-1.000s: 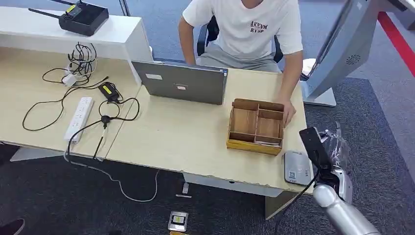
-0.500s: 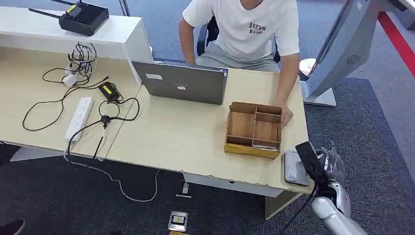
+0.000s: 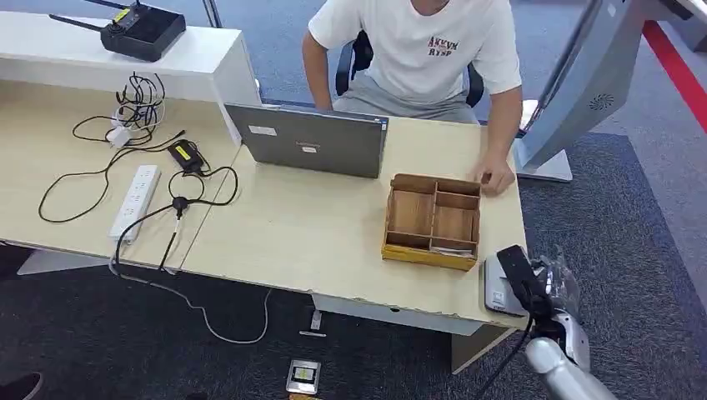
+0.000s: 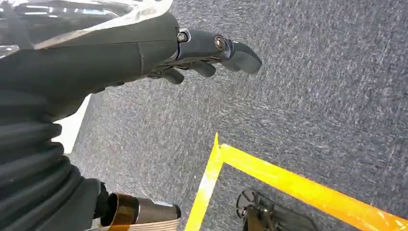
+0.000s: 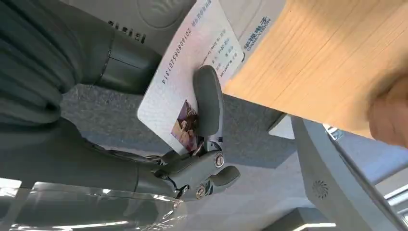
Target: Pass the card to the sensor for recognition and then transmit it.
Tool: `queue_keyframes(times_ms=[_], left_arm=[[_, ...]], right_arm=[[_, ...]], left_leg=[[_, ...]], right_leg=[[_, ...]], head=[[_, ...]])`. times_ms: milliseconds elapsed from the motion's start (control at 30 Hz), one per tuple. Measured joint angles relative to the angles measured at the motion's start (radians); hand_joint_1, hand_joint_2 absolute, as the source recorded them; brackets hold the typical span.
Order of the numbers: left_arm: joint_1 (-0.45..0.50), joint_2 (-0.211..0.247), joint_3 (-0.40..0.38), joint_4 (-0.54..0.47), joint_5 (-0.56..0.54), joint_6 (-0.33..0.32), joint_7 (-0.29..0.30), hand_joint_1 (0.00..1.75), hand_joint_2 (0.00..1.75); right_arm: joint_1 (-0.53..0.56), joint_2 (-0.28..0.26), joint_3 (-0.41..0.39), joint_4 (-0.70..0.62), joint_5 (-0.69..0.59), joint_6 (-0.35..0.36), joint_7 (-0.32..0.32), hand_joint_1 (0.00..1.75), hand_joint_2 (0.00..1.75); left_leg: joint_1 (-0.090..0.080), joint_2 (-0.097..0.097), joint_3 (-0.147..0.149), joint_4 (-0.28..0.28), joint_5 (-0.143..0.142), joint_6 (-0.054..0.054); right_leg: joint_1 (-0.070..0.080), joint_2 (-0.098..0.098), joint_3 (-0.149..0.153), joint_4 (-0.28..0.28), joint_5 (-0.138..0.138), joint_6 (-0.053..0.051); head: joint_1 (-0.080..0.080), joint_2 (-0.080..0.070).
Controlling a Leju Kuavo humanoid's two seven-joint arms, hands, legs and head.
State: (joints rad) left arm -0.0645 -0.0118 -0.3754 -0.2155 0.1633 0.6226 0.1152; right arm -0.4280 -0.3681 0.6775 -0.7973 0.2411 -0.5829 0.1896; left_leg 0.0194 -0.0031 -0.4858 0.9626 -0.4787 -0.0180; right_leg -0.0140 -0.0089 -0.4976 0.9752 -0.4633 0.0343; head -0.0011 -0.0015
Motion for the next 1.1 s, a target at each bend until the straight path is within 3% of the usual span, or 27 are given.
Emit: queue_keyframes(times_ms=[667, 867, 1100], left_arm=[[0.000, -0.001, -0.001, 0.000, 0.016, 0.000, -0.011, 0.00, 1.75], [0.000, -0.001, -0.019, 0.000, 0.024, -0.010, -0.029, 0.00, 1.75], [0.000, -0.001, -0.048, 0.000, 0.024, -0.015, -0.038, 0.00, 1.75]], right_arm=[[-0.018, 0.021, 0.005, 0.007, 0.053, -0.006, -0.012, 1.75, 1.75], [-0.099, 0.017, 0.010, -0.125, 0.162, -0.011, 0.058, 1.75, 1.75], [-0.261, 0.010, 0.006, -0.286, 0.200, 0.037, 0.082, 1.75, 1.75]], left_leg=[[0.000, 0.000, 0.000, 0.000, 0.000, 0.000], [0.000, 0.000, 0.000, 0.000, 0.001, 0.000], [0.000, 0.000, 0.000, 0.001, 0.001, 0.000]], right_leg=[[0.000, 0.000, 0.001, 0.000, 0.000, 0.000], [0.000, 0.000, -0.001, 0.001, 0.001, 0.001], [0.000, 0.000, 0.000, 0.001, 0.001, 0.001]], head=[[0.000, 0.000], [0.000, 0.000], [0.000, 0.000]])
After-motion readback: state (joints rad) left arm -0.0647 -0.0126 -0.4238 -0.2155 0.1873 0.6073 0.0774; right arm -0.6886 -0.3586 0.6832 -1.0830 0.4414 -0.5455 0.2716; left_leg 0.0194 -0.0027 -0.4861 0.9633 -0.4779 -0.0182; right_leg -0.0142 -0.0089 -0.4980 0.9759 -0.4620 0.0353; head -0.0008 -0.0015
